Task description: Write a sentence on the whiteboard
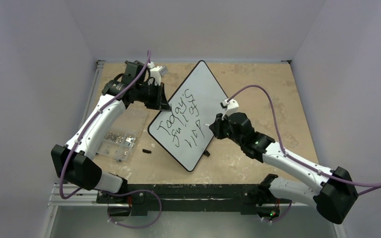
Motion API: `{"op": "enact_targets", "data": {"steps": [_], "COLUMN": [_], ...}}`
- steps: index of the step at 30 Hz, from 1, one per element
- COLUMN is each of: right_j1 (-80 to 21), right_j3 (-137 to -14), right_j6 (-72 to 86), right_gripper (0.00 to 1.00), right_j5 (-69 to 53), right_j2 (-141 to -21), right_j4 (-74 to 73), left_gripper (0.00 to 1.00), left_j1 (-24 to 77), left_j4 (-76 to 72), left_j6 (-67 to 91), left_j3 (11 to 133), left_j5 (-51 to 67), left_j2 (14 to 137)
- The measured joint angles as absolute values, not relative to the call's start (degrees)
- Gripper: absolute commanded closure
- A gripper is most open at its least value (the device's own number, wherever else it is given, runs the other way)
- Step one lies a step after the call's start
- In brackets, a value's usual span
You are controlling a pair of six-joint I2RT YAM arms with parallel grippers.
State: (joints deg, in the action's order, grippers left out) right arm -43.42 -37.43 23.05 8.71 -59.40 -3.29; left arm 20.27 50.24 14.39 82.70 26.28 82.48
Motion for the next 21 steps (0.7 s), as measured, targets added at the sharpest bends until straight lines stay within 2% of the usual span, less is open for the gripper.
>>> {"op": "enact_targets", "data": {"steps": [21], "right_j1": [-41.3], "right_j3": [-38.7], "right_j6": [21.6], "right_gripper": [1.0], "right_j5": [9.3], "right_j2": [-62.9], "right_j4": [-1.3], "left_gripper": [1.0], "left_j1": [20.3], "left_j4": [50.2], "left_j6": [14.4], "left_j3": [82.7], "left_j5": [26.3], "left_j2": [82.5]}}
